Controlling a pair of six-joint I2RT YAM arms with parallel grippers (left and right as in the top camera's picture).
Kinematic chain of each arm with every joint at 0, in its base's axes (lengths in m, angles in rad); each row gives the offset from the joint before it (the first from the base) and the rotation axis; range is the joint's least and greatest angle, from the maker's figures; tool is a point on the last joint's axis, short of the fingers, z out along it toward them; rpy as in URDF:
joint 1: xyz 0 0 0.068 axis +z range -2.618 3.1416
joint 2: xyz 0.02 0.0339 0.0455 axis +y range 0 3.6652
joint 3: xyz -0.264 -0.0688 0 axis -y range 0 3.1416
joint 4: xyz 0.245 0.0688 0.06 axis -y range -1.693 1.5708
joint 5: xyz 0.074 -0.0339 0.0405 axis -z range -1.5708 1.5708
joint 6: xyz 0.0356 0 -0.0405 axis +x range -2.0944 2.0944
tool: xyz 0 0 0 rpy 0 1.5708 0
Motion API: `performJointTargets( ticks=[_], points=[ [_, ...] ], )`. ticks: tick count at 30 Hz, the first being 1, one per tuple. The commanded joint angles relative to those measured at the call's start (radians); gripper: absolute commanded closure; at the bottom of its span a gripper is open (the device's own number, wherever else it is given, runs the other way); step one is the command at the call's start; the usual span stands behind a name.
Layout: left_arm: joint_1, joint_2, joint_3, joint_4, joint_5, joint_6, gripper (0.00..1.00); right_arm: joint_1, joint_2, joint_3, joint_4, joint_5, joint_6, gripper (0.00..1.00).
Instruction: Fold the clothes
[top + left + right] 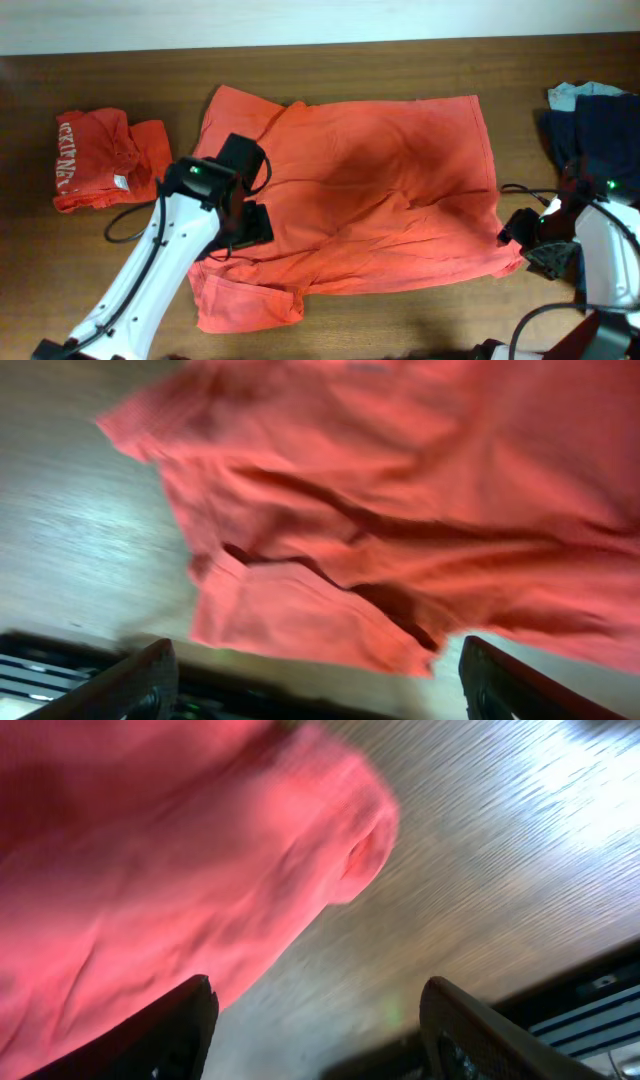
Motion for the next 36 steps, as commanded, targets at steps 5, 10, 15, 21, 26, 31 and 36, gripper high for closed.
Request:
performJointTargets(
  ticks=[5, 10, 15, 21, 26, 31, 36],
  points=[
    [-0.043, -0.019, -0.220, 0.018, 0.124, -0.120, 0.16, 0.053, -0.027, -0.023, -0.008, -0.071, -0.071, 0.31],
    [-0.043, -0.019, -0.353, 0.121, 0.153, -0.136, 0.16, 0.116, -0.027, -0.050, 0.035, -0.071, -0.071, 0.31],
    [-0.044, -0.019, -0.400, 0.200, 0.106, -0.135, 0.16, 0.160, -0.027, -0.087, 0.077, -0.068, -0.072, 0.31],
    [-0.044, -0.019, -0.536, 0.425, 0.100, -0.119, 0.51, 0.163, -0.027, -0.137, 0.089, -0.068, -0.095, 0.31],
    [-0.044, -0.019, -0.591, 0.480, 0.089, -0.119, 0.55, 0.163, -0.027, -0.144, 0.093, -0.079, -0.095, 0.31],
    [-0.044, -0.018, -0.593, 0.535, 0.055, -0.119, 0.53, 0.163, -0.027, -0.144, 0.103, -0.079, -0.095, 0.31],
    [-0.044, -0.016, -0.593, 0.557, 0.040, -0.116, 0.71, 0.163, -0.027, -0.144, 0.104, -0.079, -0.095, 0.31]
  ],
)
